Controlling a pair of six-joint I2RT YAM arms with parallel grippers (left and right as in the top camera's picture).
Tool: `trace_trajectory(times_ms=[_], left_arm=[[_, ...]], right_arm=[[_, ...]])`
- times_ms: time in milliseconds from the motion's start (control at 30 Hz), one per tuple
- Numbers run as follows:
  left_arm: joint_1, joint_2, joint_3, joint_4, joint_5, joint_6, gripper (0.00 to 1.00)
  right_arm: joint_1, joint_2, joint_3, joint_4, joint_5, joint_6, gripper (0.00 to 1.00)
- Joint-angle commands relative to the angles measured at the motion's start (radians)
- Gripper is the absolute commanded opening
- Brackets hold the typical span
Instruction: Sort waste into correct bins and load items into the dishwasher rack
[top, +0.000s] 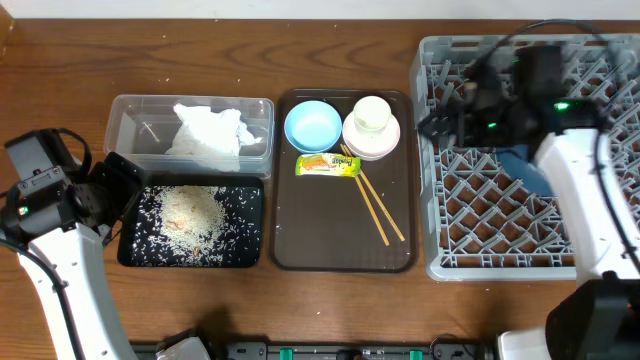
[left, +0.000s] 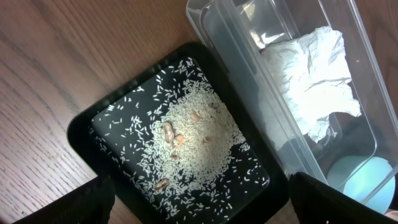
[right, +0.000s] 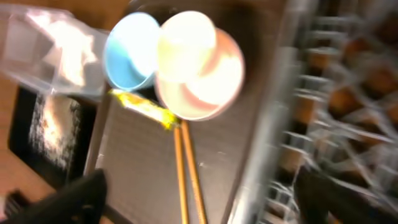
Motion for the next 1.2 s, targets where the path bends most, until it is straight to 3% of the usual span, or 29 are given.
trace_trajectory(times_ms=[0, 67, 100, 233, 533, 833, 967, 1167], left_arm=[[0.005, 0.000, 0.018, -0.002, -0.005, 0.005, 0.92], [0.004, 0.000, 0.018, -0.002, -0.005, 0.005, 0.92], [0.004, 0.000, 0.018, -0.002, -0.005, 0.005, 0.92], [0.004, 0.000, 0.018, -0.002, -0.005, 0.005, 0.92], [0.004, 0.000, 0.018, -0.002, -0.005, 0.005, 0.92], [0.005, 0.000, 0.018, -0.002, -0.005, 0.005, 0.92], [0.005, 0.000, 0.018, -0.002, -0.005, 0.005, 0.92], [0.004, 0.000, 0.018, -0.002, -0.005, 0.005, 0.92]], right_arm=[[0.091, 0.002, -0.046, 0.064, 0.015, 0.021, 0.69], [0.156, 0.002, -0.063, 0.119, 0.131, 0.021, 0.47], [0.190, 0.002, -0.063, 0.137, 0.197, 0.022, 0.44], [0.309, 0.002, -0.048, 0.192, 0.381, 0.055, 0.44], [0.386, 0.040, 0.072, 0.198, 0.479, 0.054, 0.47], [0.396, 0.293, 0.416, 0.026, 0.489, 0.023, 0.46], [0.400, 0.403, 0.531, -0.027, 0.525, 0.020, 0.37], [0.404, 0.467, 0.528, -0.025, 0.528, 0.020, 0.32]])
